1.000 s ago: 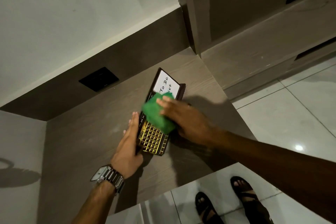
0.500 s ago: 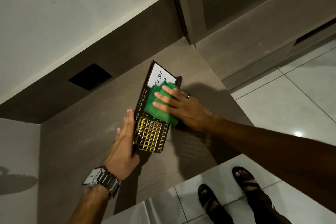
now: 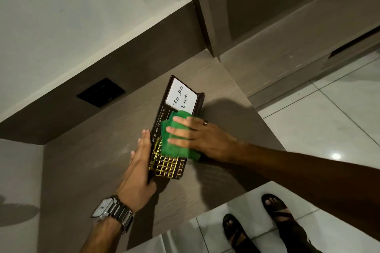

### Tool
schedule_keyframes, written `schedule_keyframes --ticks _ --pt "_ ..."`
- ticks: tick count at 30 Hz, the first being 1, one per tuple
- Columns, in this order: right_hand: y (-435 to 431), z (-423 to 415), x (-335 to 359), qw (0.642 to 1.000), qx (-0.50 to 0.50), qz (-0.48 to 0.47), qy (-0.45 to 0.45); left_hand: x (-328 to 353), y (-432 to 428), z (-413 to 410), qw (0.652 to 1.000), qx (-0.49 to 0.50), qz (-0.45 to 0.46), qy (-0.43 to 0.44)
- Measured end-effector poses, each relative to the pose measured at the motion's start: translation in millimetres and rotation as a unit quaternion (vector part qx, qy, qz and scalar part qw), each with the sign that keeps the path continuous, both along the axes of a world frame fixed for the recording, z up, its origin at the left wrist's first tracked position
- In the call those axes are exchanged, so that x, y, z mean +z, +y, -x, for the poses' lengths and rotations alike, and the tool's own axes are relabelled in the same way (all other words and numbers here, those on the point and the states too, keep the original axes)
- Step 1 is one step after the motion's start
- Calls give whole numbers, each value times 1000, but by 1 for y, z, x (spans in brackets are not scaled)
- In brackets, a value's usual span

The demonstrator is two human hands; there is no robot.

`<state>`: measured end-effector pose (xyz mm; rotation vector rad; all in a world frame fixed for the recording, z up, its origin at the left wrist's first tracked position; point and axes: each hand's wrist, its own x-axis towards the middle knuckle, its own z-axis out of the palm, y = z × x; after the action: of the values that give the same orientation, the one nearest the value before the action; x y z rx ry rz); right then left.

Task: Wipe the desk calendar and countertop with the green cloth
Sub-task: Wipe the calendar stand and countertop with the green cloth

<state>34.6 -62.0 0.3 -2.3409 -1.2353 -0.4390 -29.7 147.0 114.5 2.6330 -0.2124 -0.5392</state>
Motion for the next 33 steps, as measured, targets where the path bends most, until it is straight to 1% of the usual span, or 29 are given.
schedule_keyframes --ticks 2,4,6,8,9,11,12,13,15,17,18,19,21,23,25,26,27,29,31,32,33 --pt "6 -17 14 999 11 -16 -26 0 0 0 1000 -5 -1 1" --pt "1 -48 31 999 -26 -20 -23 0 0 -2 1000 -1 -2 6" --pt "-15 -76 44 997 -80 1 4 1 -3 -2 1000 11 -6 7" --pt "-34 -92 47 991 -128 -9 41 2 -6 -2 1000 18 -4 4" --pt "-39 -94 46 986 -155 -20 59 1 -6 -1 1000 19 -3 4" --pt "-31 -82 44 979 -193 -17 66 1 -6 -1 1000 21 -3 7" --pt "-19 -69 42 982 -179 -19 62 1 -5 -1 1000 23 -1 8" --pt "-6 -53 37 988 -140 -28 55 0 -4 -2 1000 25 2 8" --pt "16 -14 22 999 -28 -40 24 -1 -4 -2 999 28 8 12" --pt "20 14 6 997 53 2 -51 0 -4 -1 999 27 14 15" --pt "14 19 -2 993 79 35 -75 1 -4 0 999 27 16 16" --pt "5 19 -8 991 93 61 -78 2 -5 0 999 26 19 15" --pt "-12 8 -16 993 63 88 -43 4 -8 0 999 25 25 11" --pt "-24 -7 -15 996 -25 87 18 5 -10 -1 999 28 21 12" --pt "-20 -7 -11 990 -109 70 61 5 -11 -2 999 30 14 13" --pt "-12 1 -12 988 -129 46 69 5 -11 -2 999 30 12 13" --pt "-3 15 -15 989 -128 23 67 5 -11 -1 999 31 12 9" --pt "13 44 -21 996 -73 12 41 5 -12 -1 999 32 13 1" --pt "16 57 -21 998 6 54 21 4 -12 -1 1000 29 9 1" --pt "12 54 -17 997 31 71 21 4 -11 0 1000 27 7 1" --pt "7 45 -12 996 36 80 24 3 -11 0 1000 24 3 0"
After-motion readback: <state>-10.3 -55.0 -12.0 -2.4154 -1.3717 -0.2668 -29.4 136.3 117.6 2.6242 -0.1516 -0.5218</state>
